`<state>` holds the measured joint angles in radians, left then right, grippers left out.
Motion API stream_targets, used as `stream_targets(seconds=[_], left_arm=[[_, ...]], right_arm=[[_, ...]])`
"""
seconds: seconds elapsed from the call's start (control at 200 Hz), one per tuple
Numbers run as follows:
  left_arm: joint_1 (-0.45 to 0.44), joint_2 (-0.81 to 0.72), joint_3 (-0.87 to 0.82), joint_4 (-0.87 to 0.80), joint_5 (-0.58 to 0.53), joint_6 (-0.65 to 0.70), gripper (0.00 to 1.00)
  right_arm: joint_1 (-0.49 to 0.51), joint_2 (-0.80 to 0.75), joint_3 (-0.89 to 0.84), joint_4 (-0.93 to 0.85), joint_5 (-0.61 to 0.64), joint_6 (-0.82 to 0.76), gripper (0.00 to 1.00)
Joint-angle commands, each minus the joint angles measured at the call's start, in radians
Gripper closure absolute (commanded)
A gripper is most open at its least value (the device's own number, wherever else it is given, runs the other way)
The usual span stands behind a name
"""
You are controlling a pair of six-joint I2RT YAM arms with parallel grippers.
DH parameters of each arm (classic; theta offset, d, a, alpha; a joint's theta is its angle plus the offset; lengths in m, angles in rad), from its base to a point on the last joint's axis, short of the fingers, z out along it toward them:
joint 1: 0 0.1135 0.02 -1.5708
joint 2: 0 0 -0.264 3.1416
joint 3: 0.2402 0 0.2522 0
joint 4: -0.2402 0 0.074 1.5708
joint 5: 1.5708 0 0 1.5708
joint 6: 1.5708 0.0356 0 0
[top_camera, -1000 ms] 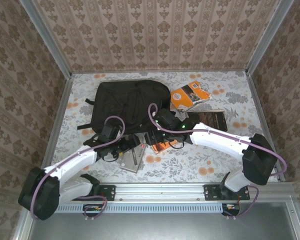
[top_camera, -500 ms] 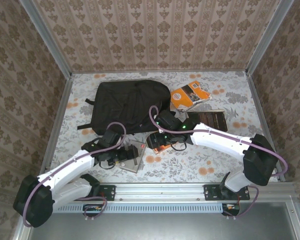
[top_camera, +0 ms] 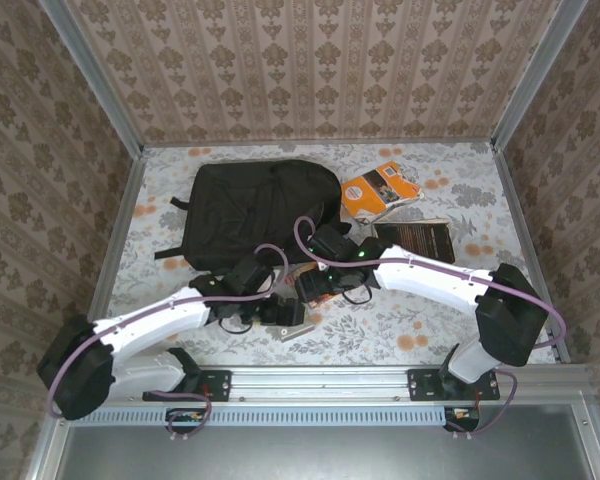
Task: Pack the student bag
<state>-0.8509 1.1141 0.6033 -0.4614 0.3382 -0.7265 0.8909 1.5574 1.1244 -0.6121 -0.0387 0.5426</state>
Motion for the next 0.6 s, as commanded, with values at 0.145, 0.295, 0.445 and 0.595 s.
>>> stream_targets(seconds=[0.145,0.295,0.445,0.595], left_arm=[[0.273,-0.339,0.099,-0.326,-0.066,0.107,0.00],[0.548,-0.411,0.221,-0.460,-0.167,0.154,0.00],[0.651,-0.332,0.326,-0.417,-0.222,0.234,0.00],[0.651,-0.273,0.359,-0.346,-0.243,0.241,0.00]], right_arm=[[0.108,0.067,0.089,-0.164,0.117,0.034,0.11],[0.164,0.133,0.124,-0.177,0.096,0.032,0.01],[0.232,0.247,0.215,-0.221,0.127,0.068,0.00],[0.253,0.345,0.280,-0.251,0.111,0.099,0.00]])
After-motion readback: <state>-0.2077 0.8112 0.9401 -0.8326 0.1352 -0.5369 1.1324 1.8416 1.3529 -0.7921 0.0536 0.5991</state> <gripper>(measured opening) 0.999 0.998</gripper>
